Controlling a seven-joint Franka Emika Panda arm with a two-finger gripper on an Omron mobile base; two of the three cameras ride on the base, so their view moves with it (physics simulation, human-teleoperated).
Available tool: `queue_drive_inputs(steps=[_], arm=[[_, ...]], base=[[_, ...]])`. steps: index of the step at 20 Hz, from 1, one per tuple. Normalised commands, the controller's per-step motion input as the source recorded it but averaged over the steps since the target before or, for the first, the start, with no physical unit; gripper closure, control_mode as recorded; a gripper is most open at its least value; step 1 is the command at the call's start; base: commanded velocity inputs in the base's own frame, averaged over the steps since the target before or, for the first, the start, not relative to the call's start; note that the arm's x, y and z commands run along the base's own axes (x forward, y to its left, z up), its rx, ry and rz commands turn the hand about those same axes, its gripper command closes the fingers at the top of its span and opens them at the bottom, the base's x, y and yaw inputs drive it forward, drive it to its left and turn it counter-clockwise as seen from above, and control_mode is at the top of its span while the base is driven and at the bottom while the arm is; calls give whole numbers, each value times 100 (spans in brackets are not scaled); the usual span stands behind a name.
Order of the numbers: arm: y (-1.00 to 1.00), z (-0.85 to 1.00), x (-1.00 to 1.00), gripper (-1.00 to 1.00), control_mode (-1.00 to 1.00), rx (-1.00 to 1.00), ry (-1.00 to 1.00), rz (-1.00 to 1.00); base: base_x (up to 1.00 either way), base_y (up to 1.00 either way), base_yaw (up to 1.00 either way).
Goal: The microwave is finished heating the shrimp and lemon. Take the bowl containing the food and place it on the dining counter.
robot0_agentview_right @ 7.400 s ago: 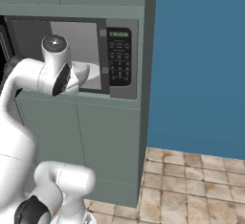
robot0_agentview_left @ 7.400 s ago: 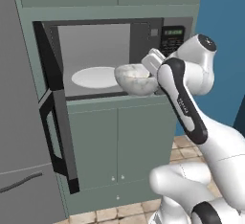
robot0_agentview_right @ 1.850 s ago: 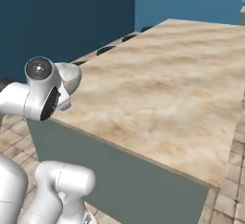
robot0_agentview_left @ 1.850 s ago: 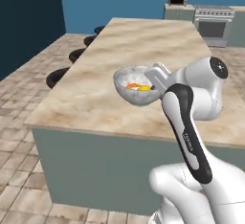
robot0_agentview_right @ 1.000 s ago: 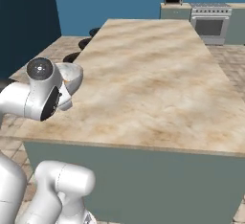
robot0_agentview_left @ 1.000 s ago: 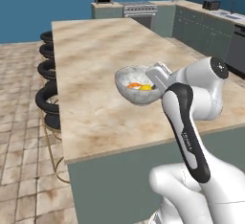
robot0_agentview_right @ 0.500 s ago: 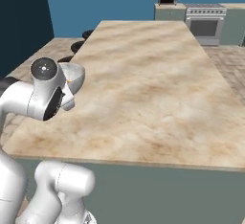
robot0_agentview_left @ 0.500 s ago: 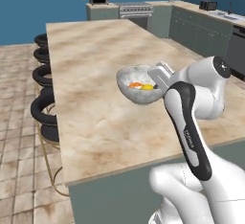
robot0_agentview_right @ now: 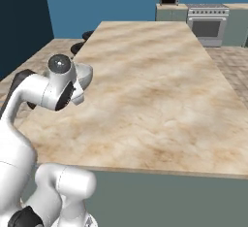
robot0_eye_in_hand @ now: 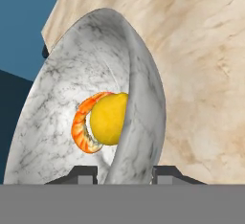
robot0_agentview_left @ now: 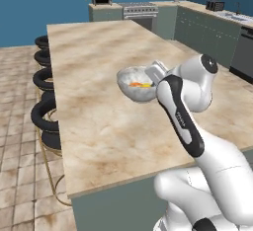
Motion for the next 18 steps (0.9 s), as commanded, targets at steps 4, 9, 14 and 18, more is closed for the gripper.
queue_drive_inputs(steps=[4,9,14,18], arm=[[0,-63,100,100,-100,0,9,3],[0,-58,99,100,-100,0,1,5],[0,-43,100,100,-100,0,0,1],[0,-19,100,100,-100,0,0,0]], base=[[0,0,0],[0,0,0],[0,0,0],[0,0,0]])
